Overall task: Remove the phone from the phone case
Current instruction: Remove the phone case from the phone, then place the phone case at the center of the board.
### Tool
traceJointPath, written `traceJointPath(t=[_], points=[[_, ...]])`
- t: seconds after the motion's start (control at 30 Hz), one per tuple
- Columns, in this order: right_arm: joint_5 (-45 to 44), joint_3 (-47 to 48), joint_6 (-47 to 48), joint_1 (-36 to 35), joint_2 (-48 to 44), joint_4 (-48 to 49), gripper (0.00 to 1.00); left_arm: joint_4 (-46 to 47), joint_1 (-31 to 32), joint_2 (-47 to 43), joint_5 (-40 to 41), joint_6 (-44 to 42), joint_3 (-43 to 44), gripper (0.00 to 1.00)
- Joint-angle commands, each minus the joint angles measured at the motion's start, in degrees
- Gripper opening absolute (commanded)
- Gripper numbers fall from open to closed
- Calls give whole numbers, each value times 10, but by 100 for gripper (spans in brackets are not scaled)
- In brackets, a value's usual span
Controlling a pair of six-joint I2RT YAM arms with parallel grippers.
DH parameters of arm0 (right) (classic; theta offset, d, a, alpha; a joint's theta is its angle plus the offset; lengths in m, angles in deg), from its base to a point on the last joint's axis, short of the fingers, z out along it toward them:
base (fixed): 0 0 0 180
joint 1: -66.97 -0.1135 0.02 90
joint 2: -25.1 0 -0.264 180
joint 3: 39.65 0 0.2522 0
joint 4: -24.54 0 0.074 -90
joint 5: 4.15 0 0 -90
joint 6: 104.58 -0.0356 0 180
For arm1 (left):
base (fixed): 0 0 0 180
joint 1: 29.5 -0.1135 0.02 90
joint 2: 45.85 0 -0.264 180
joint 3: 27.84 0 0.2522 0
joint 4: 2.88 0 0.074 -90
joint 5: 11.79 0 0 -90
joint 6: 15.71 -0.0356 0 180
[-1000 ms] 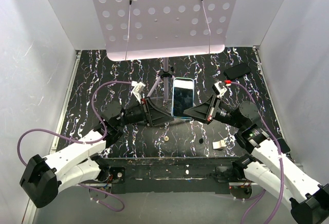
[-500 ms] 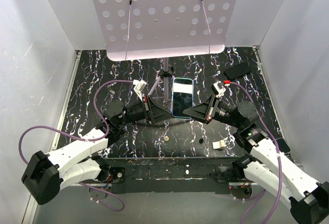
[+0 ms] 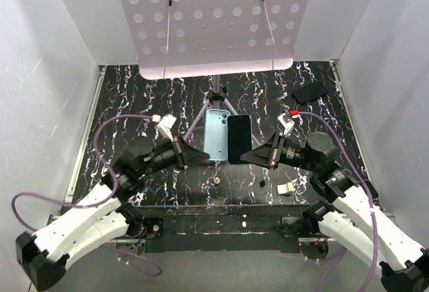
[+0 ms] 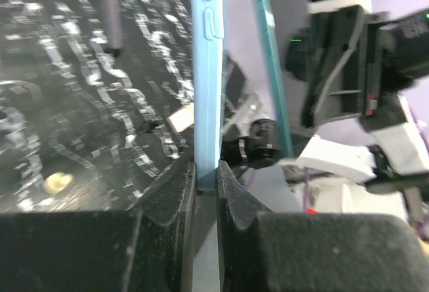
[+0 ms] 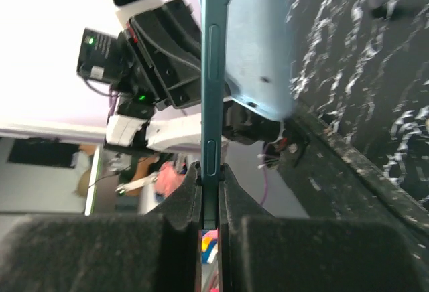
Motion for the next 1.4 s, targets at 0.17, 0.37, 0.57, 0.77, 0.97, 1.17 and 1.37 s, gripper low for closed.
traceJointPath(t=[0.17, 0.37, 0.57, 0.77, 0.97, 1.17, 1.37], points=[[-125, 131, 177, 2, -75, -238, 1, -497, -3, -158, 357, -109, 69, 0], [-100, 112, 159, 3, -83, -217, 1, -509, -37, -34, 441, -175, 159, 0], [-103, 119, 155, 2, -109, -247, 1, -362, -279, 79, 287, -233, 168, 0], [-81, 125, 149, 3, -119, -254, 1, -152, -420, 268, 99, -204, 179, 0], [-76, 121, 161, 3, -117, -272, 1, -72, -472, 511, -161, -196, 335, 0], [-77, 102, 164, 3, -125, -275, 1, -166, -493, 673, -209, -254, 473, 0], [-48, 84, 166, 3, -103, -267, 1, -298, -497, 781, -221, -334, 619, 0]])
